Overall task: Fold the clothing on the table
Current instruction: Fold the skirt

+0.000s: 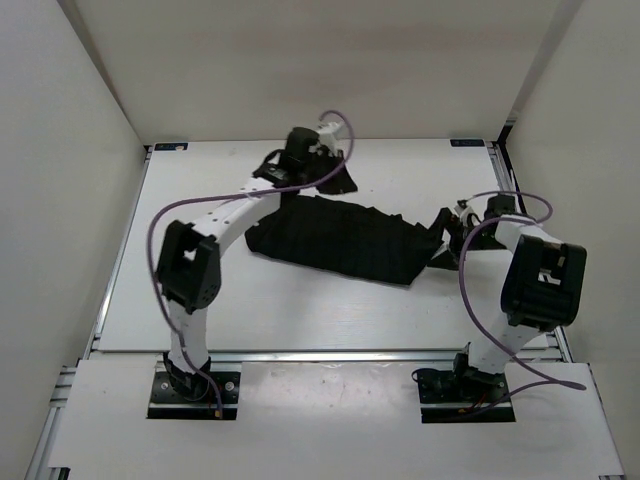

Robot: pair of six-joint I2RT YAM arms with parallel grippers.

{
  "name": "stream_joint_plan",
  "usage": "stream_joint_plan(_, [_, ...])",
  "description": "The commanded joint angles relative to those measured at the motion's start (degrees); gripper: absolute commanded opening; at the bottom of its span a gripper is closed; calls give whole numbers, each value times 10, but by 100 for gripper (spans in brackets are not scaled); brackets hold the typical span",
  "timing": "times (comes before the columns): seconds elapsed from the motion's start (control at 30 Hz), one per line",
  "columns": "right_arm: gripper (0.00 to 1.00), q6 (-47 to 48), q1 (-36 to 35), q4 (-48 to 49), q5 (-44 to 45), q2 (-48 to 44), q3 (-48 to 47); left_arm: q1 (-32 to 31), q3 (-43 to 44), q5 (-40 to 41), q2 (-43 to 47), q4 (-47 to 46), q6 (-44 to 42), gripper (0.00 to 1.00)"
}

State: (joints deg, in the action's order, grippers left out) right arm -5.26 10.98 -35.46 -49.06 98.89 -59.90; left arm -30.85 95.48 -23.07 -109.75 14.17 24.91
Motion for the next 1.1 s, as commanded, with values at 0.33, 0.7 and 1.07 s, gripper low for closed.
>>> stream_joint_plan(0.33, [99, -263, 16, 229, 80, -114, 238, -71, 43, 21, -212, 195, -57, 0])
stream_joint_plan(0.7, [97, -441, -33, 431, 186, -114, 332, -60, 44, 3, -220, 194, -8, 0])
stream_joint_plan(1.07, [62, -480, -85, 546, 244, -78, 334, -66, 58, -27, -226, 194, 3, 0])
